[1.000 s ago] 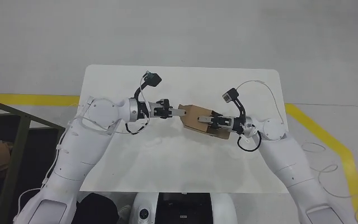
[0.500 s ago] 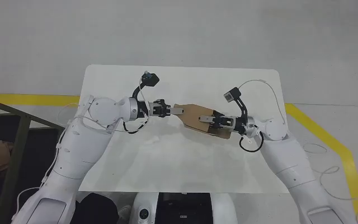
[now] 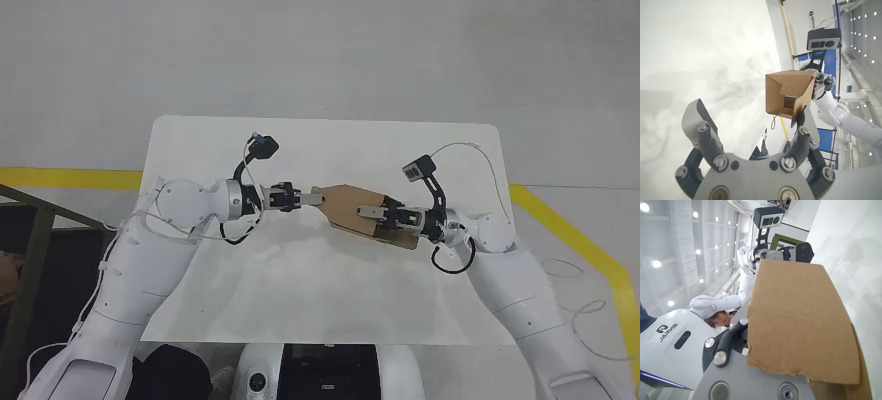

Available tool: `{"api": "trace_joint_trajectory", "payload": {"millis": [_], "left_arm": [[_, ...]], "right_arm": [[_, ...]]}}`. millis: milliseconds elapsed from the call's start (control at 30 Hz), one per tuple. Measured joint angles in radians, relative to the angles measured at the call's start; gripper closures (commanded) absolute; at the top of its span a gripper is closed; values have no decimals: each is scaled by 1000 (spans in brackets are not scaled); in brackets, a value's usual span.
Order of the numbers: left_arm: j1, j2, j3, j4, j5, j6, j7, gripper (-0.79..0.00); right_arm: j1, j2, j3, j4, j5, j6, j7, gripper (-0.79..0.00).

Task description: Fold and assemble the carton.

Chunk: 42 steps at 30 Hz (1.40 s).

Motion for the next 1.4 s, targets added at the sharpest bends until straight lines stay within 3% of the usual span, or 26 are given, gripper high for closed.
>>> {"api": "trace_joint_trajectory", "payload": {"millis": [300,1000,1400], "left_arm": [[-15,-3,29,21,-20,-8,16,-785],[-4,-4,14,49,-143,-26,103,-785],[-28,-7,52,86,-164,6,65,-785]], "right_arm": [[7,-4,-1,1,28,-6,11,0],[16,-8,3,13,64,-11,47,0],[19,-13,-5,12,62,-17,50,0]]}}
